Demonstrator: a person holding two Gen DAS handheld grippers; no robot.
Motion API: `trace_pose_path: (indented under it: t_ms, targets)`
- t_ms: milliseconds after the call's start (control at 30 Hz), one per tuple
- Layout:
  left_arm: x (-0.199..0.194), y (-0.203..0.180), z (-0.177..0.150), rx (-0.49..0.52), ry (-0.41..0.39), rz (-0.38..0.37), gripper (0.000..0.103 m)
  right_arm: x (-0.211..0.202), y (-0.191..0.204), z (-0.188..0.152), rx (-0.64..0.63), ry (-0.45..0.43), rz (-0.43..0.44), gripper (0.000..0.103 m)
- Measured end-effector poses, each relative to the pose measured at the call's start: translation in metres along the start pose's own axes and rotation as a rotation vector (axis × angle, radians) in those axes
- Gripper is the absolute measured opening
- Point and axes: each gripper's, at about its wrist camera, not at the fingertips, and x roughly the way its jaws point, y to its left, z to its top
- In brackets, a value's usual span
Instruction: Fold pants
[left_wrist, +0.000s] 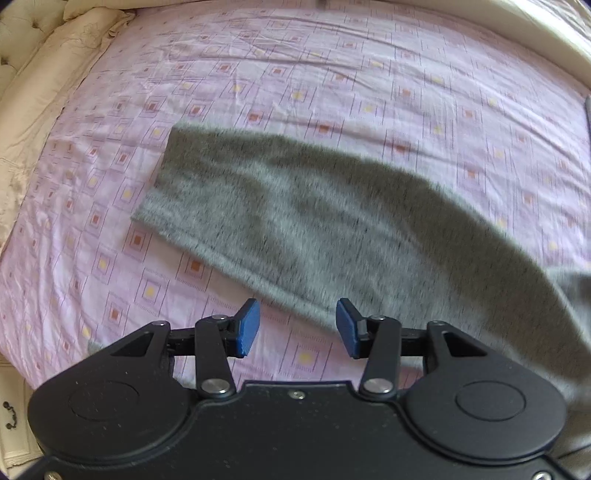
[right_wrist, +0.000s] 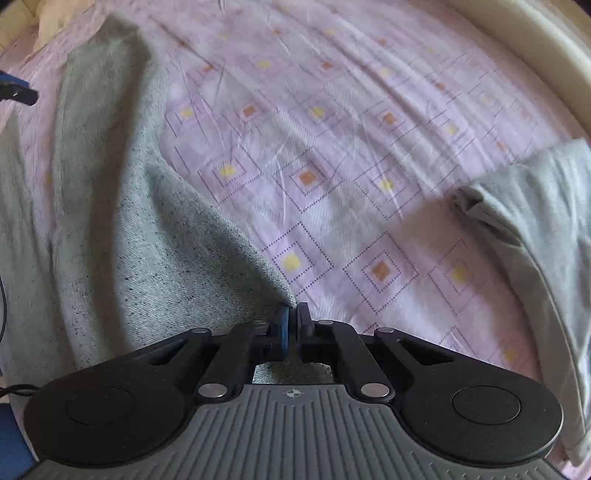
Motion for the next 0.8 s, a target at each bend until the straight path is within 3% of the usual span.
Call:
trace_pose_path:
  t_ms: [233,433,633,800]
  targets:
    - [0.019,0.004,0.056,-0.112,0.025,-0.099,0.063,-0.071,0.04,-0.048,0.045,-0.179,-0.057,0.004]
    - [0.046,-0.016,0.097,-0.144,0.058,-0.108,0.066,-0.091,0.086,-0.081,0.059,-0.208,-0.111,0.004]
    - [0.077,-0.028,0.096,-0.093,0.162,-0.023,0.065,-0.079,0.096,-0.091,0.166,-0.223,-0.157,0.004]
    - [0.085,-0.025,0.09,-0.095,0.213,-0.041,0.069,-0.078,0.097,-0.093,0.22,-0.237,-0.186,0.004]
